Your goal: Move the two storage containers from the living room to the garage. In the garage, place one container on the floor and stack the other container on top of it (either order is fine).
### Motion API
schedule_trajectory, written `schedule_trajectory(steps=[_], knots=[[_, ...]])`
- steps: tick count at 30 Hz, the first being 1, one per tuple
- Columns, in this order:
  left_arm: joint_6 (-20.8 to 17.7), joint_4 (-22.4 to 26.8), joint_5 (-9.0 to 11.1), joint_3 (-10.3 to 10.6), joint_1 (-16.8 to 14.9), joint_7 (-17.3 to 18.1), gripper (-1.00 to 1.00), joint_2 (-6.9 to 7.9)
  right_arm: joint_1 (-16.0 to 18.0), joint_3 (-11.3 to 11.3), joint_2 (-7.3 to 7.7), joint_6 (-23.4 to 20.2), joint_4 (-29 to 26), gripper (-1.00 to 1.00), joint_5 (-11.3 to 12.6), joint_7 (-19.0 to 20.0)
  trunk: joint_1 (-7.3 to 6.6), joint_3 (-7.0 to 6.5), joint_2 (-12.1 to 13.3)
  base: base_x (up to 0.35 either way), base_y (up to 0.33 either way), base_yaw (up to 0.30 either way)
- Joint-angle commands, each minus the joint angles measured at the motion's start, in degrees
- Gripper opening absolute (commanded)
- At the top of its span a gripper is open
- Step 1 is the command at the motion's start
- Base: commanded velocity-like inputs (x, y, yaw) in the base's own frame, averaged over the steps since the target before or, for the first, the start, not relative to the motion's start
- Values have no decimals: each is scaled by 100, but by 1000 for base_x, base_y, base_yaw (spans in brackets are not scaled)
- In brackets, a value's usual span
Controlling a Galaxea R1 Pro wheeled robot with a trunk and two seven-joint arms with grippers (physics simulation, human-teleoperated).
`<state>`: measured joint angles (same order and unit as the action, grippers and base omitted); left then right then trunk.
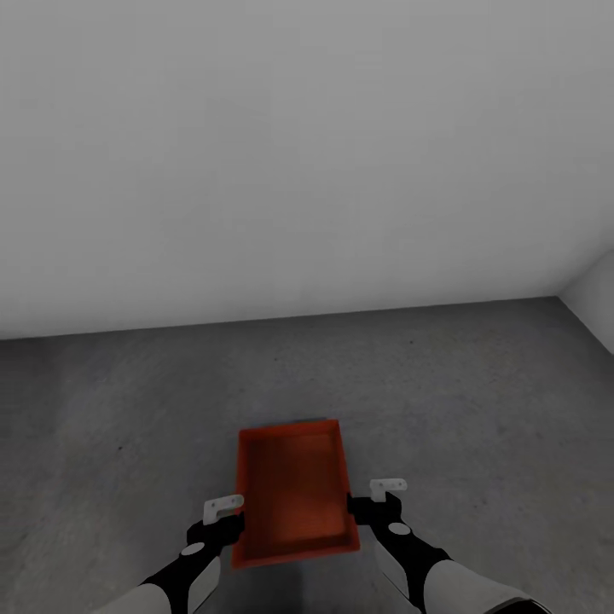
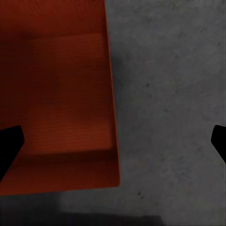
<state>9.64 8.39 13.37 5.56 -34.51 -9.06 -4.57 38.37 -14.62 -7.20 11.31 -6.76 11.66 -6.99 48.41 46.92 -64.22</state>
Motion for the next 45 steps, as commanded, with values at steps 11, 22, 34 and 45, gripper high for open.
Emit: schedule_trajectory(steps=[11, 22, 34, 45], knots=[[22, -4, 52, 50, -3, -26, 100, 0, 3, -50, -5, 21, 7, 100, 56, -27, -132, -105, 240, 0, 0, 0], [20, -4, 53, 50, -3, -26, 100, 0, 3, -50, -9, 20, 3, 100, 56, -46, -132, -105, 240, 0, 0, 177], [20, -4, 52, 50, -3, -26, 100, 0, 3, -50, -9, 21, 1, 100, 56, -48, -132, -105, 240, 0, 0, 296], [21, -4, 52, 43, -3, -26, 100, 0, 3, -50, -1, 21, 2, 100, 56, -22, -132, -105, 240, -165, -26, 58]])
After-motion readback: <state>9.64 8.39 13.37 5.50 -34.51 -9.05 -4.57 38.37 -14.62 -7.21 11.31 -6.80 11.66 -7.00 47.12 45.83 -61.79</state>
